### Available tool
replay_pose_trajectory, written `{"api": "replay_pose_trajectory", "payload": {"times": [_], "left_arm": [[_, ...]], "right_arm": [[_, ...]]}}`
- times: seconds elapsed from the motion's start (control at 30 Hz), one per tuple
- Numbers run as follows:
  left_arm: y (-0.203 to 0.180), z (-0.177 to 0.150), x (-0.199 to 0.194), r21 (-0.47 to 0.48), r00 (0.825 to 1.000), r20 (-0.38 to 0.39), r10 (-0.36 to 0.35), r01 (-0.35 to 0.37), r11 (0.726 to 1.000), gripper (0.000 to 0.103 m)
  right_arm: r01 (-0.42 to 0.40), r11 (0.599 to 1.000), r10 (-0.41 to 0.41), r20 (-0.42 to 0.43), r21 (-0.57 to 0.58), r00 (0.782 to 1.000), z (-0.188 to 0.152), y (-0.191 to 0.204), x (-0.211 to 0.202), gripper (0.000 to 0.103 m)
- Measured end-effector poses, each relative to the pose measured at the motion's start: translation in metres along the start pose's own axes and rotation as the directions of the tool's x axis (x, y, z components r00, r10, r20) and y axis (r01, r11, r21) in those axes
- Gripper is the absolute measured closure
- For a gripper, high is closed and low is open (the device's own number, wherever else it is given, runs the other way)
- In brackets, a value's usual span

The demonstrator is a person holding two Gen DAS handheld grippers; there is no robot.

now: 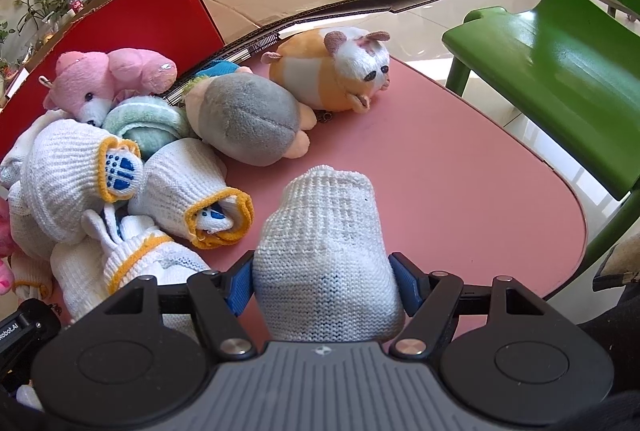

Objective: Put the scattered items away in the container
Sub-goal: 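Close left tool on the black-and-white plush while right tool grips the grey mitten, then lift both held items off the table and carry them toward the red box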

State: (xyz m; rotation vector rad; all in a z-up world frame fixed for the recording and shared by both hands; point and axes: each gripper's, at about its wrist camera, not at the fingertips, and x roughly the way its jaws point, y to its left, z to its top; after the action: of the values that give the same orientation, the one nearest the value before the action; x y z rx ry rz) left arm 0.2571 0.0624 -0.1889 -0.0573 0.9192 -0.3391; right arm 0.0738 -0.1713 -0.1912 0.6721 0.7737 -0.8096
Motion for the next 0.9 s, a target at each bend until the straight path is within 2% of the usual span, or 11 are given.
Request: {"api": "replay_pose_trajectory", "payload": {"times": [0.17,0.5,0.9], "left_arm": [[-0.002,-0.001,-0.012,0.027,1.0,0.002,-0.012,0.012,1.0,0.044],[-0.008,-0.012,-0.037,0.092,0.999,-0.017,-0.04,0.042,0.995,0.044],[-0.009,-0.022,-0.067,0.151,0.998,-0.015,-0.066,0.068,0.986,0.044]], "right_arm": [[-0.007,1.0,0.007,-0.005,-0.003,1.0,-0.001,0.0,-0.001,0.033],[-0.08,0.996,0.081,-0.052,0.027,0.995,-0.006,-0.005,-0.01,0.035],[-0.152,0.988,0.153,-0.006,0.018,0.988,-0.006,-0.003,-0.043,0.036]]}}
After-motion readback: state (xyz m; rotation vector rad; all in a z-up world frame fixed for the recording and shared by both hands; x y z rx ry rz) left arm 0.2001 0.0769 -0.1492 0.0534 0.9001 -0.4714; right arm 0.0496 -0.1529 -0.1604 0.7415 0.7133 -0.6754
